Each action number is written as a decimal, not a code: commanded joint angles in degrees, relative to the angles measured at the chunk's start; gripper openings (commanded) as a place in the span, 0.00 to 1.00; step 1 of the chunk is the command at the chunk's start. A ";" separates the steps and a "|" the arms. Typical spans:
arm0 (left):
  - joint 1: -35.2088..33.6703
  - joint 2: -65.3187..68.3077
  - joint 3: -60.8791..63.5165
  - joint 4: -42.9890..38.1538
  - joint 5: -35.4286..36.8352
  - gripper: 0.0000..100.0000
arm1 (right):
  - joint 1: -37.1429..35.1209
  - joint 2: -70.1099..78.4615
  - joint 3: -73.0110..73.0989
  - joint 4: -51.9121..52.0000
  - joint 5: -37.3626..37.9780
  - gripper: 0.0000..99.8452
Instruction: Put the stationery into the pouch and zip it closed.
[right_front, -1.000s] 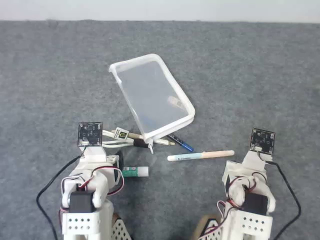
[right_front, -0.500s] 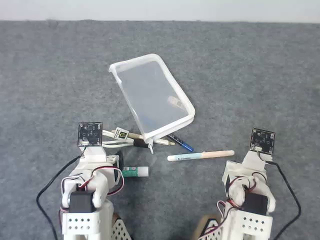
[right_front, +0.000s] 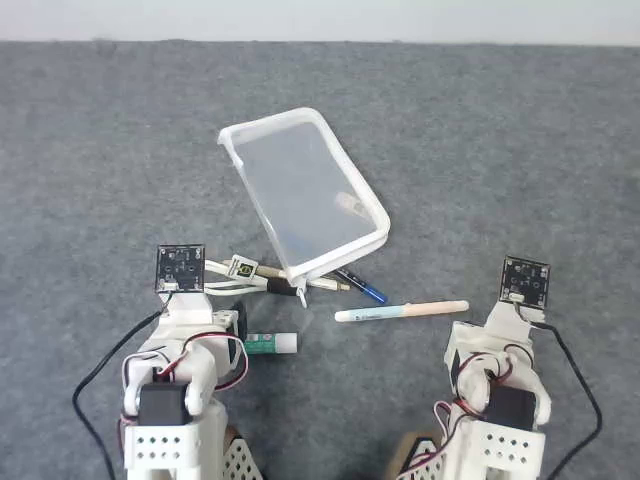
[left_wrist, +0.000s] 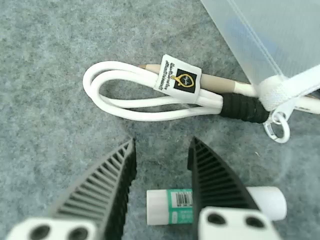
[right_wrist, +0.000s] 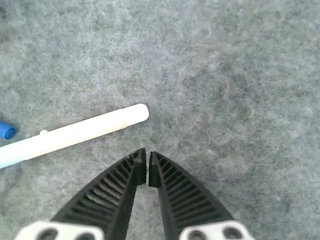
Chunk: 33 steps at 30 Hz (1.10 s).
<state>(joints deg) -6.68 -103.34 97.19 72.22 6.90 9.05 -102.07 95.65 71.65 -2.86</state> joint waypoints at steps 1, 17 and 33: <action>-0.18 -0.88 -0.66 0.26 0.09 0.16 | -0.40 0.57 0.97 0.40 -0.09 0.01; -0.18 -0.88 -0.66 0.26 0.09 0.16 | -0.40 0.57 0.97 0.40 -0.09 0.01; -0.18 -0.88 -0.66 0.26 0.09 0.16 | -5.14 0.57 0.88 0.92 -0.09 0.01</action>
<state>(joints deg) -6.68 -103.34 97.19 72.22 6.90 4.92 -102.07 95.65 72.09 -2.86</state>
